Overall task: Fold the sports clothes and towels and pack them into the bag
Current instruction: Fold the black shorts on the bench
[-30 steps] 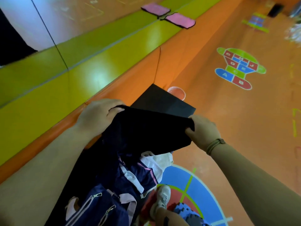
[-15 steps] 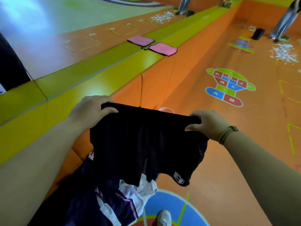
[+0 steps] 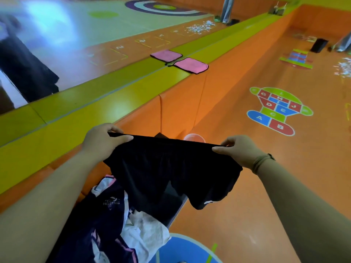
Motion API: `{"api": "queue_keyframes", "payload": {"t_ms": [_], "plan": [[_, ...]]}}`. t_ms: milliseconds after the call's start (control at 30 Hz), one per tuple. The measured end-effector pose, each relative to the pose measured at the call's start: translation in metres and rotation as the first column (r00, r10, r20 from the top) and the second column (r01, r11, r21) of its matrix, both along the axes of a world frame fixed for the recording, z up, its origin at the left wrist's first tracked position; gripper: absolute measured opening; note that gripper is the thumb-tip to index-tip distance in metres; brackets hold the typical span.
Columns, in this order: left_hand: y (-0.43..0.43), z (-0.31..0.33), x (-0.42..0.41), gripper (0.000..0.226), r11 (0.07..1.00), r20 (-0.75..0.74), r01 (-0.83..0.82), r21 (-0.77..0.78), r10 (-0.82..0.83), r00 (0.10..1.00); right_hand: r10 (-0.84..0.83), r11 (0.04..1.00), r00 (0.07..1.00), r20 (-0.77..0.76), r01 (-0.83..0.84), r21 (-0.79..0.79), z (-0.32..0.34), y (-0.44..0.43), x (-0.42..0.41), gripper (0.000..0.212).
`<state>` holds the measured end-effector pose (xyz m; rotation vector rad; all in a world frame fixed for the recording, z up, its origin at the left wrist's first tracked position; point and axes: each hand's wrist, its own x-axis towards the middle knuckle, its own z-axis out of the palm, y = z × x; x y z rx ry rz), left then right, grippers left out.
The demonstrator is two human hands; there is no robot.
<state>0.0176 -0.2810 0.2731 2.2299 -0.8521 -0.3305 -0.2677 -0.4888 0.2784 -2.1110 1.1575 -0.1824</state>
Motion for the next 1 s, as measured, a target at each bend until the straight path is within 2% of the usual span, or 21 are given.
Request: {"api": "queue_keyframes", "payload": {"t_ms": [133, 233, 333, 500, 667, 767, 833, 900, 1000], "plan": [[-0.004, -0.005, -0.014, 0.027, 0.998, -0.152, -0.059, 0.012, 0.061, 0.987, -0.087, 0.981, 0.993, 0.085, 0.07, 0.181, -0.002, -0.006, -0.001, 0.034], [-0.01, -0.004, -0.03, 0.024, 0.995, -0.308, -0.096, -0.014, 0.087, 0.947, -0.142, 0.938, 0.983, 0.118, 0.096, 0.332, -0.004, -0.006, 0.001, 0.027], [-0.016, -0.005, -0.049, 0.017, 0.99, -0.488, -0.118, -0.072, 0.068, 0.87, -0.166, 0.866, 0.967, 0.195, 0.049, 0.497, -0.008, -0.001, 0.01, 0.024], [-0.033, -0.007, -0.087, 0.02, 0.976, -0.683, -0.119, -0.185, -0.041, 0.73, -0.181, 0.806, 0.923, 0.341, -0.059, 0.589, -0.014, 0.019, 0.038, 0.024], [-0.042, -0.008, -0.107, 0.02, 0.957, -0.708, -0.072, -0.282, -0.158, 0.688, -0.105, 0.849, 0.877, 0.469, -0.166, 0.501, -0.024, 0.033, 0.055, 0.024], [-0.041, -0.008, -0.104, 0.031, 0.925, -0.782, -0.117, -0.361, -0.232, 0.578, -0.021, 0.869, 0.859, 0.512, -0.238, 0.434, -0.025, 0.036, 0.058, 0.039], [-0.037, -0.009, -0.097, 0.041, 0.917, -0.804, -0.109, -0.384, -0.274, 0.528, 0.062, 0.877, 0.853, 0.518, -0.294, 0.379, -0.023, 0.04, 0.059, 0.053], [-0.034, -0.01, -0.09, 0.047, 0.923, -0.802, -0.05, -0.381, -0.303, 0.515, 0.134, 0.885, 0.844, 0.52, -0.337, 0.32, -0.021, 0.048, 0.061, 0.055], [-0.029, -0.011, -0.08, 0.055, 0.93, -0.804, 0.029, -0.365, -0.331, 0.494, 0.172, 0.937, 0.859, 0.481, -0.293, 0.189, -0.019, 0.06, 0.068, 0.059]]}}
